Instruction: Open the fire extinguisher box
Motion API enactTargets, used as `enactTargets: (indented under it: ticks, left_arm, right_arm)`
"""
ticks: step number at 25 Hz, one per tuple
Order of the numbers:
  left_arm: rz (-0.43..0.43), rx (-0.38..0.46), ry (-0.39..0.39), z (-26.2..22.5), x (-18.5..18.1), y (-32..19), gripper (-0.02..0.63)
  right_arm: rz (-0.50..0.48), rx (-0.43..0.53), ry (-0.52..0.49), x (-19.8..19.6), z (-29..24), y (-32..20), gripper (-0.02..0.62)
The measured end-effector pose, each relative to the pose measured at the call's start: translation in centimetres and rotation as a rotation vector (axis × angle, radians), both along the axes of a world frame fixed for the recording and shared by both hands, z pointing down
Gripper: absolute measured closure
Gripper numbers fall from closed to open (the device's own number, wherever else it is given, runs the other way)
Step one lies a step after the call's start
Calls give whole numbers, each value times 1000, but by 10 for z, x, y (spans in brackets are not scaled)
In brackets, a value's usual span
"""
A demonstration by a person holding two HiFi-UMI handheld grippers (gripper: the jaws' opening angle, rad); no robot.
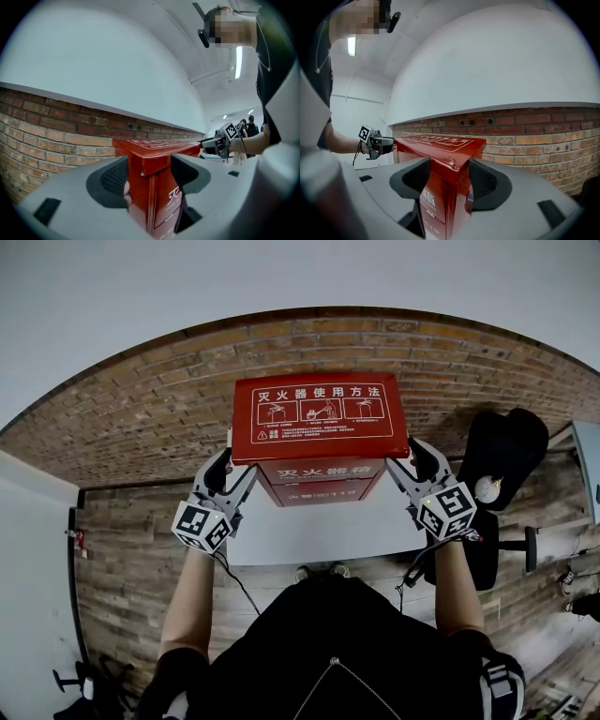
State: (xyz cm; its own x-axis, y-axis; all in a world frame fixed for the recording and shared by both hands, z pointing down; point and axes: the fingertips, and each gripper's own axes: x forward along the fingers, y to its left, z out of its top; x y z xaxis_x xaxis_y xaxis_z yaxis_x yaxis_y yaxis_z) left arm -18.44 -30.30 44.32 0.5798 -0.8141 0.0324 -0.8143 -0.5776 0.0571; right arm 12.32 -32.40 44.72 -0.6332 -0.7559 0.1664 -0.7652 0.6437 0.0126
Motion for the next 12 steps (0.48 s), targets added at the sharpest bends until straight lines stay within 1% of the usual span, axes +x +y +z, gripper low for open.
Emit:
enactTargets:
  ticks: [7,12]
  left_arm:
    - [-2,-3,5,-2,3,-3,281]
    - [-13,-2,-9,-2,4,-2,287]
  right_arm:
    - [15,4,-9,1,-1,0,344]
    - [27,9,-10,1,0,0,344]
